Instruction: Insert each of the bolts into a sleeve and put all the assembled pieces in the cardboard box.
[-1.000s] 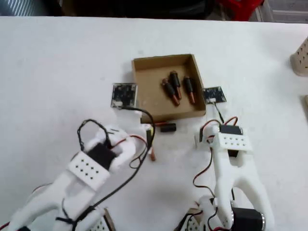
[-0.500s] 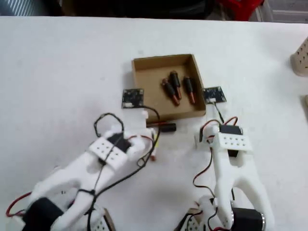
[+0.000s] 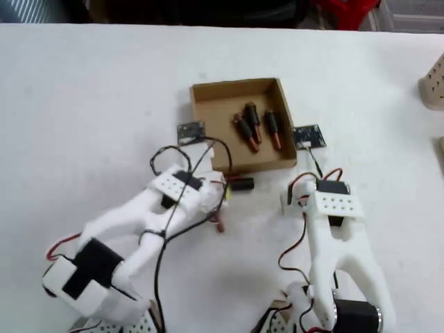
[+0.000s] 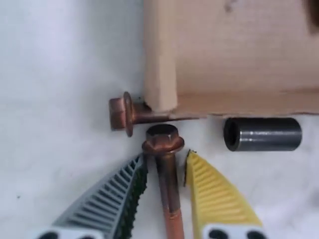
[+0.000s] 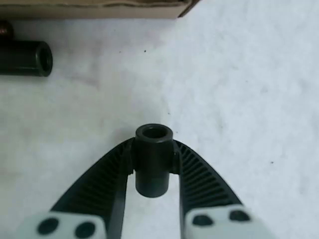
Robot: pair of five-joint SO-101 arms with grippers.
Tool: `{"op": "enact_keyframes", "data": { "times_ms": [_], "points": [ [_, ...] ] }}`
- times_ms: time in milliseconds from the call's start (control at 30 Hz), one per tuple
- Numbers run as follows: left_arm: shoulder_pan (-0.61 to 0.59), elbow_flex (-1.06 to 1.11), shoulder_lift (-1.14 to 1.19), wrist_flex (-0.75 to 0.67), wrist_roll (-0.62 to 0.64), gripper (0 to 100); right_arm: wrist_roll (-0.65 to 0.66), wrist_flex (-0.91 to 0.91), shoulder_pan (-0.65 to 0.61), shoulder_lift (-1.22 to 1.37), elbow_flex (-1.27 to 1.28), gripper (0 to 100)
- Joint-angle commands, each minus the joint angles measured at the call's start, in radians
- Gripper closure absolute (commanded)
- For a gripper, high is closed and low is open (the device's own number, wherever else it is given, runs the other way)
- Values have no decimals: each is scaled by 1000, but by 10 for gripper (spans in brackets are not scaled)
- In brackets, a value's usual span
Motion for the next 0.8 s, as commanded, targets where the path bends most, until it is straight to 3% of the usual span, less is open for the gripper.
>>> {"op": "enact_keyframes", "data": {
  "times_ms": [0,100,233,567,767],
  "points": [
    [-15,-63,10,21,12,842,14,-5,1,-33,-5,982],
    [-13,-61,10,20,8,853,14,-5,2,-33,-5,982],
    [5,-61,10,21,3,992,14,-5,2,-33,-5,982],
    [21,-58,-42,89,-41,980,14,-10,-1,-33,6,982],
    [19,28,-136,52,-218,980,5,-12,-2,-41,6,982]
  ]
}}
